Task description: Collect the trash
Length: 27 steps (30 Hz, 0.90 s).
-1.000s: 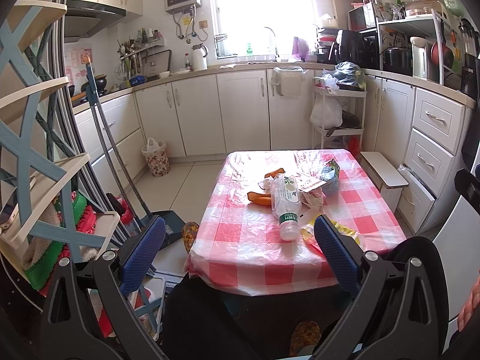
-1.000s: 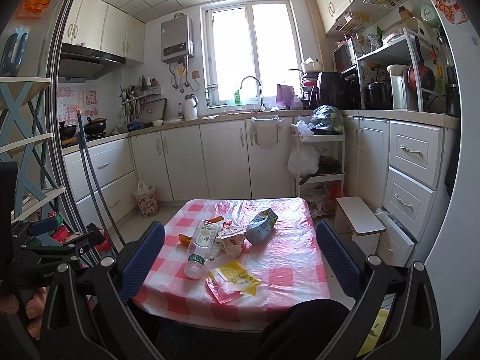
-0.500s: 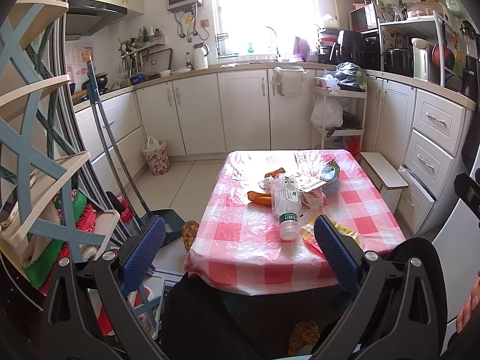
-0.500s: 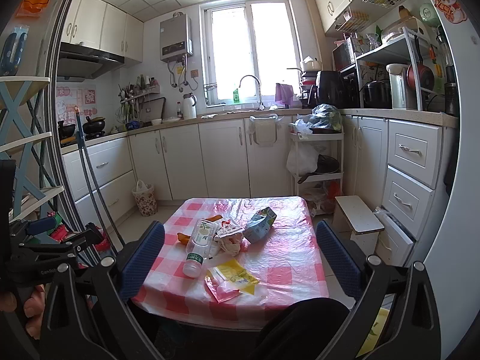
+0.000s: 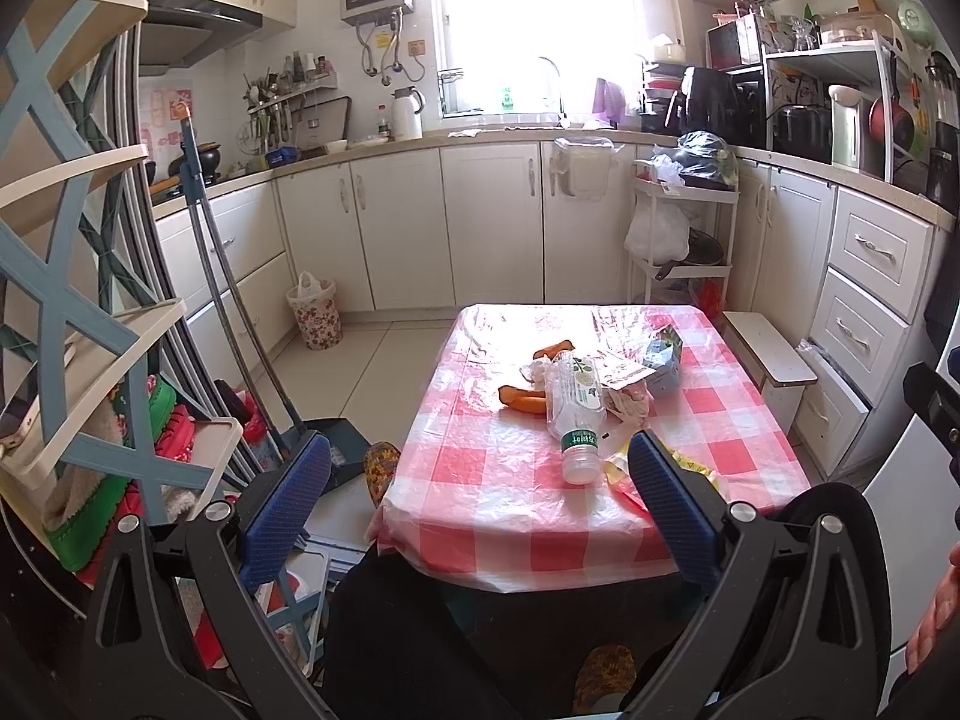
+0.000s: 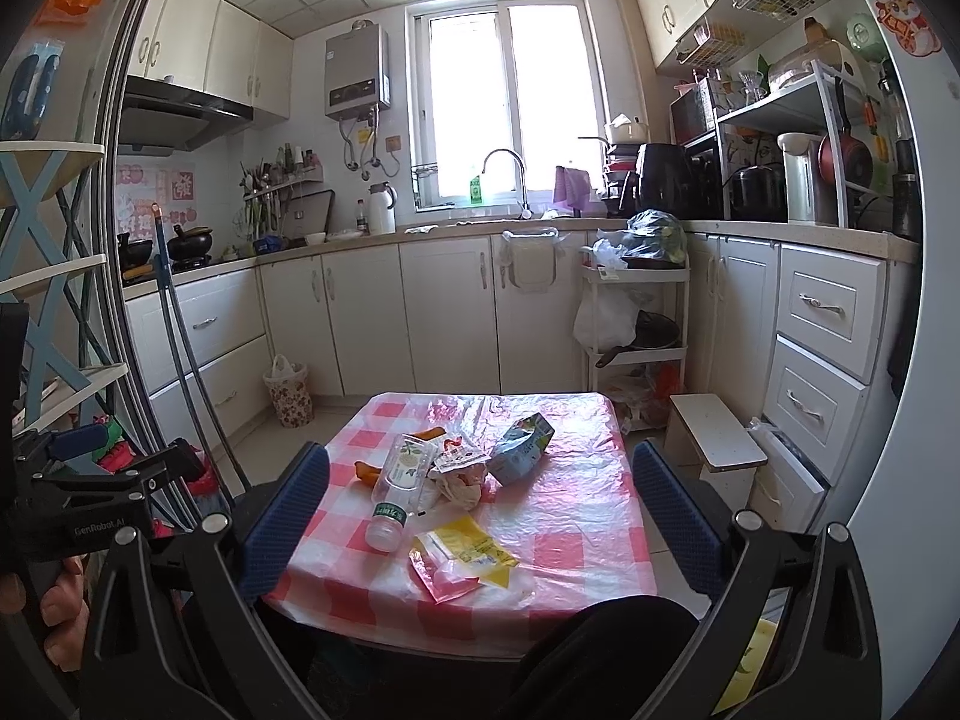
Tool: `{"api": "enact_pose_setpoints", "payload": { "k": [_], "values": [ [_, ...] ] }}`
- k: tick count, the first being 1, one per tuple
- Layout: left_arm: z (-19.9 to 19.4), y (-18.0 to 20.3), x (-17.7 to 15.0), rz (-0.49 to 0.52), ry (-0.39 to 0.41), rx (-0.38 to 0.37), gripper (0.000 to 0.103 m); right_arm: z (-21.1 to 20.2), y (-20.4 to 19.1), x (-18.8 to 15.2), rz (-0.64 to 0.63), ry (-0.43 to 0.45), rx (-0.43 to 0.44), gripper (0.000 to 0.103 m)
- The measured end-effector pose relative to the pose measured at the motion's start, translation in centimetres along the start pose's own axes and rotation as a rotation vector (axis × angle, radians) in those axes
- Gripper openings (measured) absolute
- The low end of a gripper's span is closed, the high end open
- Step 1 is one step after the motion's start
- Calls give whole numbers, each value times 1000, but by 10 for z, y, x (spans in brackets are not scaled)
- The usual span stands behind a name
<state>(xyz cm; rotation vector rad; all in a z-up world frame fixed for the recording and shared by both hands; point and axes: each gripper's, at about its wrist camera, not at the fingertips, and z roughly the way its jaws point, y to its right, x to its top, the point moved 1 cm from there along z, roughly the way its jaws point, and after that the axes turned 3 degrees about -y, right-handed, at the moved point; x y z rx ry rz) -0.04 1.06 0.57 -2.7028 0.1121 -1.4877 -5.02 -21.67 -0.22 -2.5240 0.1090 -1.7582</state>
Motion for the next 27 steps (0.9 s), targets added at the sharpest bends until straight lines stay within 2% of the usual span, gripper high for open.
{"api": "enact_pose_setpoints", "payload": {
  "k": [27],
  "values": [
    [0,-1,0,-1,0,-2,96,2,-5,0,-10,-6,8,97]
  ]
}}
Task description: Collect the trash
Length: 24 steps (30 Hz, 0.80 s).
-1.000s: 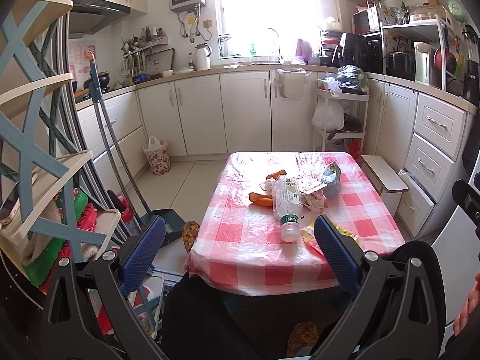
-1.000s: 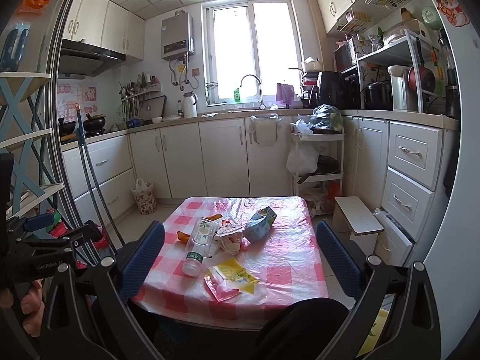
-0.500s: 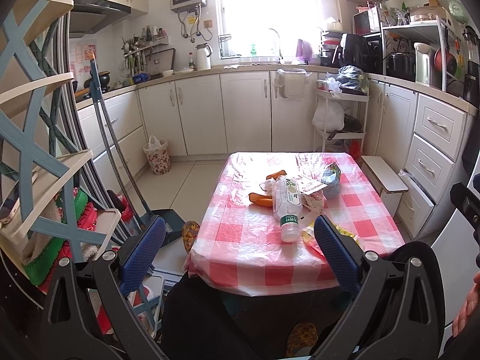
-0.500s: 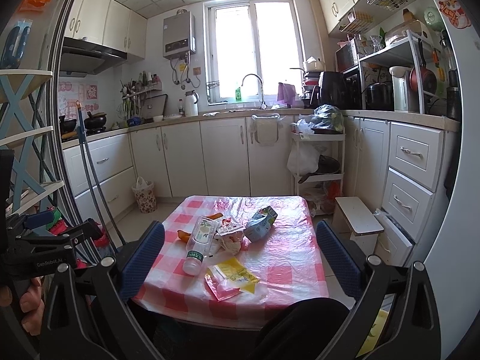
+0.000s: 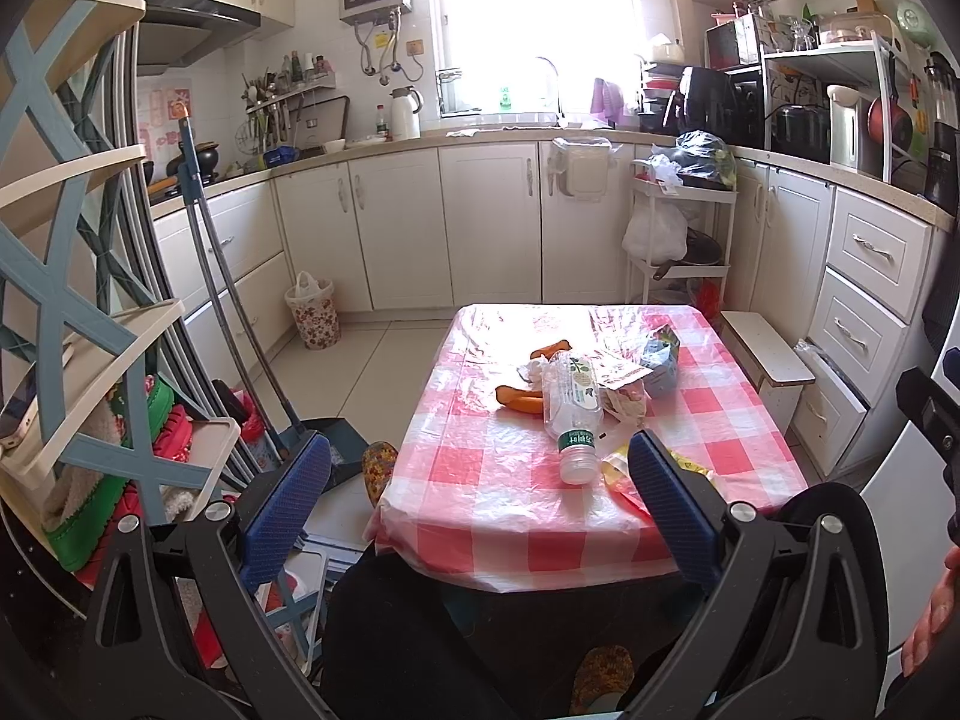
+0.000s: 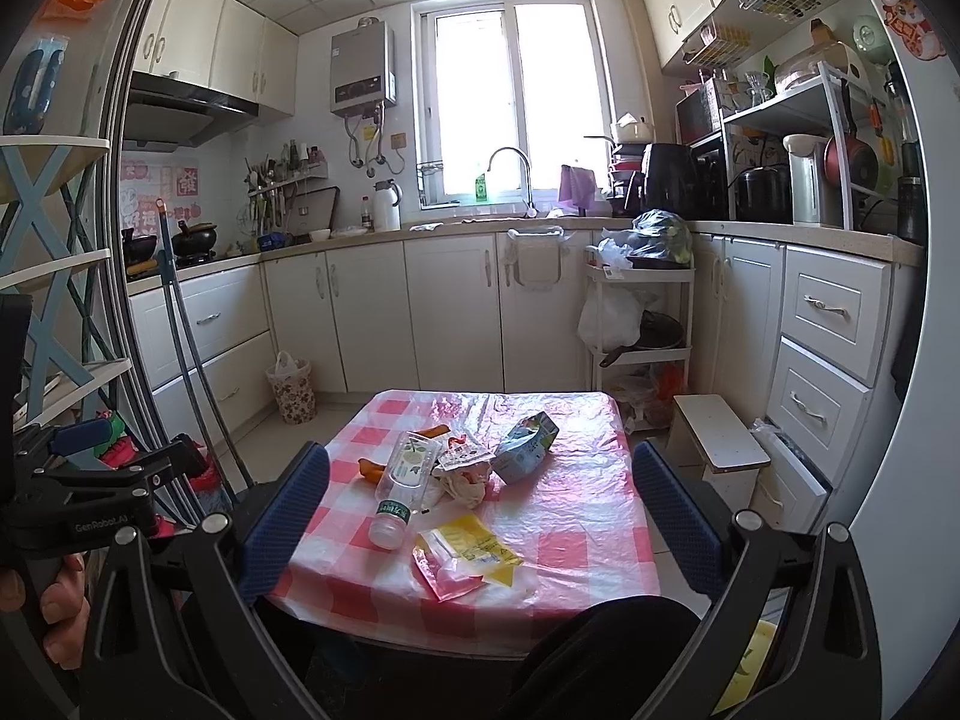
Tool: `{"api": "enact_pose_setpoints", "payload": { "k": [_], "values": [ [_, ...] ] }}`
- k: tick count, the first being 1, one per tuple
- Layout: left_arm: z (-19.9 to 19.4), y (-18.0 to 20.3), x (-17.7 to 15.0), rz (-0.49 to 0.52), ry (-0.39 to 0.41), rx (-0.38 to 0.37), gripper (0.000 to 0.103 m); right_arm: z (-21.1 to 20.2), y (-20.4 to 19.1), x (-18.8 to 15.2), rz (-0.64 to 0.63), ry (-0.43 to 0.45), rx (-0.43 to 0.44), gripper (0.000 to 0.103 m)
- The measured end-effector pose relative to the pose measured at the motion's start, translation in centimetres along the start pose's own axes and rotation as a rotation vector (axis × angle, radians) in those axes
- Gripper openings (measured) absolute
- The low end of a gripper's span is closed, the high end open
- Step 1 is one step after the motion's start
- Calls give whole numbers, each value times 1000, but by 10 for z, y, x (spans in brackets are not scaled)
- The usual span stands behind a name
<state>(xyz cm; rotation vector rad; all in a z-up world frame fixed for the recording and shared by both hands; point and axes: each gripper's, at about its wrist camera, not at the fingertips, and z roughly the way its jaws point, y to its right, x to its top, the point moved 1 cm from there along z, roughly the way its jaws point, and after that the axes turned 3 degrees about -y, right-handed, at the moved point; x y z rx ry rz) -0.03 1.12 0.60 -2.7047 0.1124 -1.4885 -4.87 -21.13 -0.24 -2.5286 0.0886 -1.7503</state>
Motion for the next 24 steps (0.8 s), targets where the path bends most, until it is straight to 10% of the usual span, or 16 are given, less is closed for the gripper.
{"api": "enact_pose_setpoints", "payload": {
  "k": [24],
  "values": [
    [0,0,1,-2,0,-1,96,1,-3,0,-3,-4,4,97]
  ]
}}
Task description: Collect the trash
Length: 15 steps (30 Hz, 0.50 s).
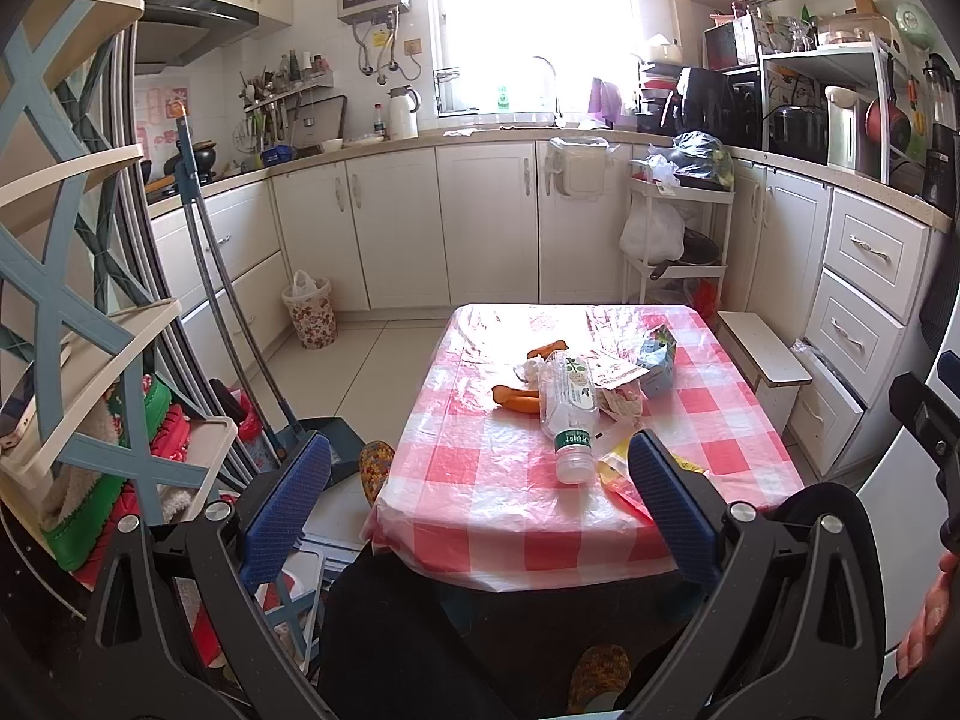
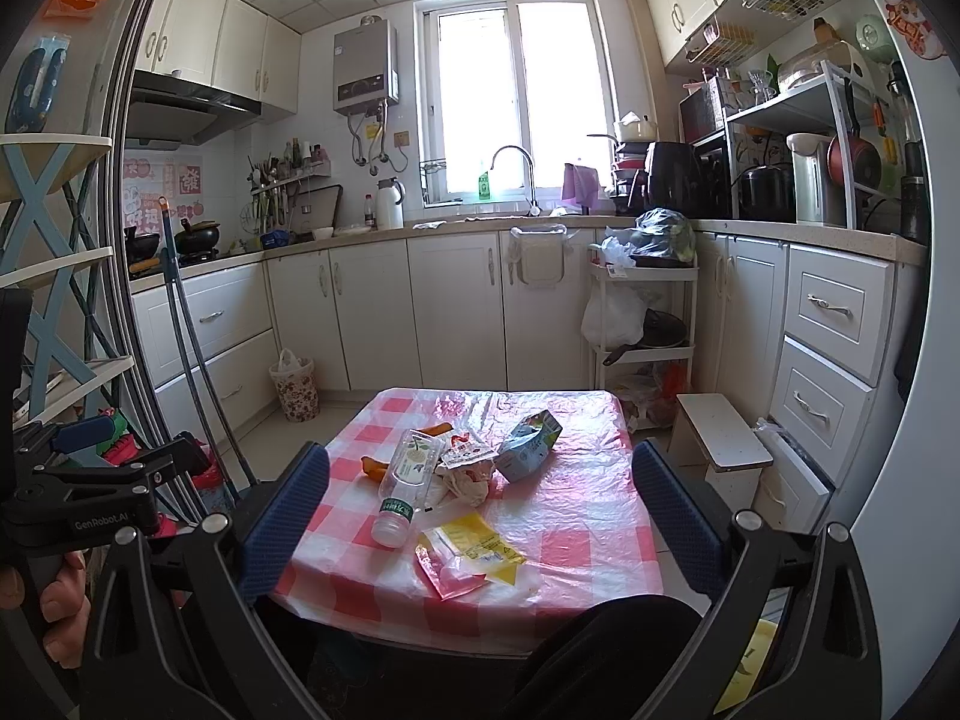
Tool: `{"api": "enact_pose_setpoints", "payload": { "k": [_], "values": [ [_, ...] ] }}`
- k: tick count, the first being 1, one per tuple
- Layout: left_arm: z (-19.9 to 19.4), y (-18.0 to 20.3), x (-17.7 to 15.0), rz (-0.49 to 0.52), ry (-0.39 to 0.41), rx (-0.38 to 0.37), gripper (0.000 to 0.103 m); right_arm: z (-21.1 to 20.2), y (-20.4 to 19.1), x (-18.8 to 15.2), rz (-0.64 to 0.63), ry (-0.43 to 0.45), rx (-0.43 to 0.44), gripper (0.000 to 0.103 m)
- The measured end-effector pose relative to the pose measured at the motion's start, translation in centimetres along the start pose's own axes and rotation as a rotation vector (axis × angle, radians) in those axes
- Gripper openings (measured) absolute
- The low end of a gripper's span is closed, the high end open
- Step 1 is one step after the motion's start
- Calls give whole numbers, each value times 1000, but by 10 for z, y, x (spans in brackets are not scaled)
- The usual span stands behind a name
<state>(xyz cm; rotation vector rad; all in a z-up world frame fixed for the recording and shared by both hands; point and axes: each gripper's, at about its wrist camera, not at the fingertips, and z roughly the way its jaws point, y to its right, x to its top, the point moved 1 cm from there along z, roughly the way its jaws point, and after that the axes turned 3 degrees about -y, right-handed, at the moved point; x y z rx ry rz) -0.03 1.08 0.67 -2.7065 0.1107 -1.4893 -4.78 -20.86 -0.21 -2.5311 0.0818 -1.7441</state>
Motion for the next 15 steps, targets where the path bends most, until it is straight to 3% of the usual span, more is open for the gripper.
{"api": "enact_pose_setpoints", "payload": {
  "k": [15],
  "values": [
    [0,-1,0,-2,0,3,96,0,-1,-1,-2,0,-1,97]
  ]
}}
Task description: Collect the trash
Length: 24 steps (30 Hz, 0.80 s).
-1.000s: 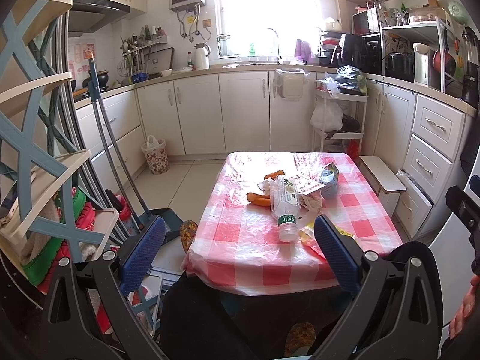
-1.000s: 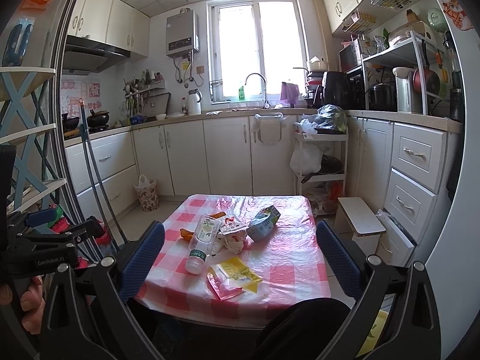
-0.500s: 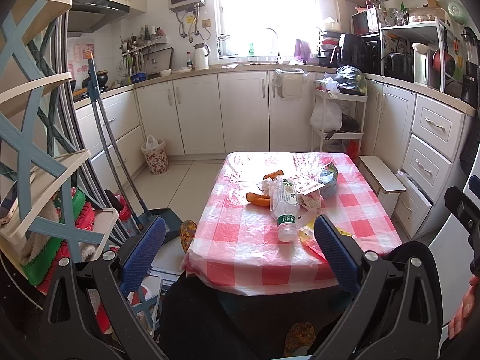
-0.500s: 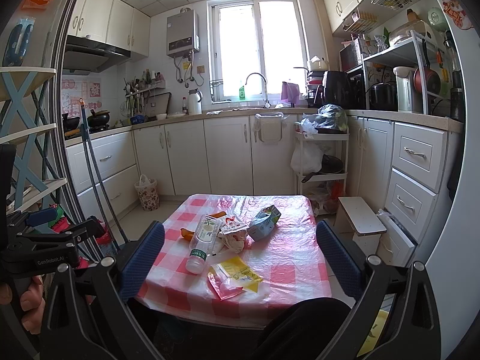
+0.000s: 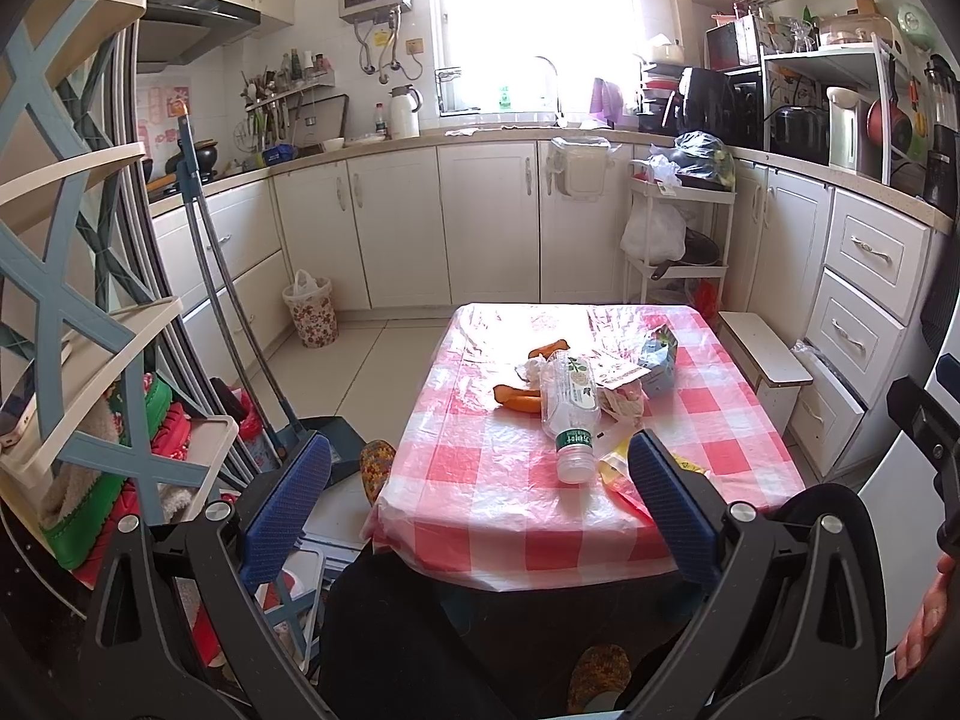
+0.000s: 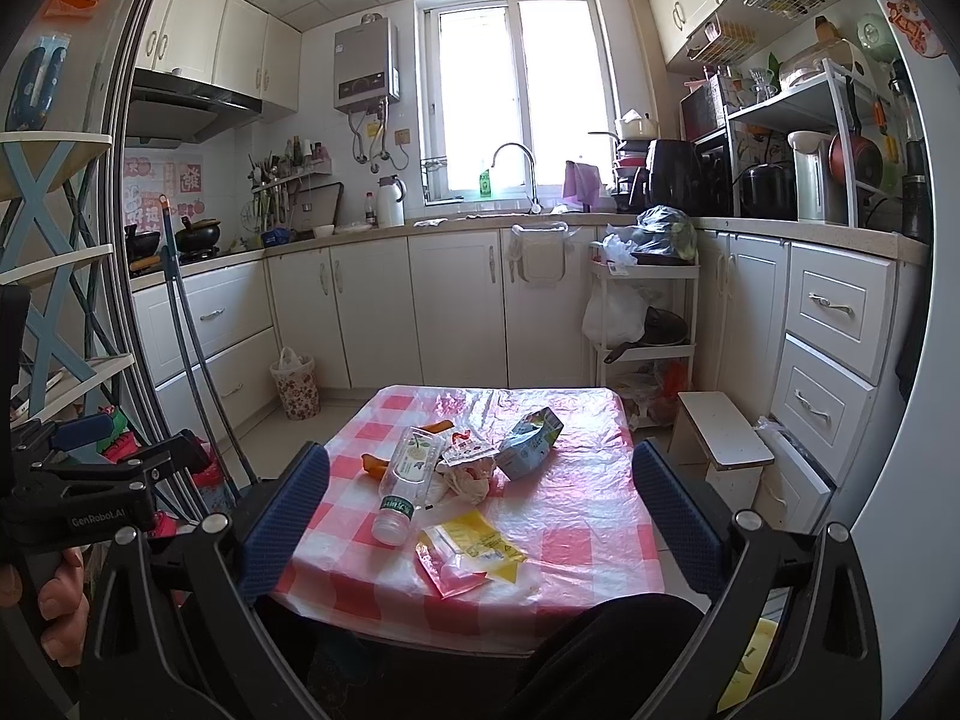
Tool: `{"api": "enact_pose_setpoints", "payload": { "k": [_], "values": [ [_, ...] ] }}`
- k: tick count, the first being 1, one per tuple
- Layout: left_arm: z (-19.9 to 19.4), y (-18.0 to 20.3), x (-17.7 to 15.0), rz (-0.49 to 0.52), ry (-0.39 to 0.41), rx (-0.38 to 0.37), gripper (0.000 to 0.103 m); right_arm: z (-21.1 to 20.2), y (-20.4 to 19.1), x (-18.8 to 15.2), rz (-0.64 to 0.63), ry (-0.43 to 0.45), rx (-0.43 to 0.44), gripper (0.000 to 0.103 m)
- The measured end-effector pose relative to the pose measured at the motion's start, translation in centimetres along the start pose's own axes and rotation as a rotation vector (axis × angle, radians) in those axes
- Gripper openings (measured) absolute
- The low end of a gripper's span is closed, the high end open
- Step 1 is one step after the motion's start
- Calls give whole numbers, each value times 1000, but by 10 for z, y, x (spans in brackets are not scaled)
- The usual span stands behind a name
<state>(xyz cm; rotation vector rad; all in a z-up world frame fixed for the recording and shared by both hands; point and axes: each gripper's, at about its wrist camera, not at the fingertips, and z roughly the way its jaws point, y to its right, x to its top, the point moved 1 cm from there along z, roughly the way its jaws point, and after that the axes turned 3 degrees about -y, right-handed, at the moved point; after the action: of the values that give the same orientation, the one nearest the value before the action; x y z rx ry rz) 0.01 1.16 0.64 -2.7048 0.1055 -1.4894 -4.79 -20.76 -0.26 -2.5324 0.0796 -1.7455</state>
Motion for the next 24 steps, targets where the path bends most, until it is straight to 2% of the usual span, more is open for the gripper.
{"api": "enact_pose_setpoints", "payload": {
  "k": [6,11,24],
  "values": [
    [20,-5,-6,-35,-53,12,96,12,0,0,-4,-16,-5,97],
    [46,-18,-10,-65,-96,25,96,38,6,-4,-13,-65,-6,97],
    [122,-10,-7,-23,-202,-21,96,132,8,-29,-38,-290,36,97]
  ]
}}
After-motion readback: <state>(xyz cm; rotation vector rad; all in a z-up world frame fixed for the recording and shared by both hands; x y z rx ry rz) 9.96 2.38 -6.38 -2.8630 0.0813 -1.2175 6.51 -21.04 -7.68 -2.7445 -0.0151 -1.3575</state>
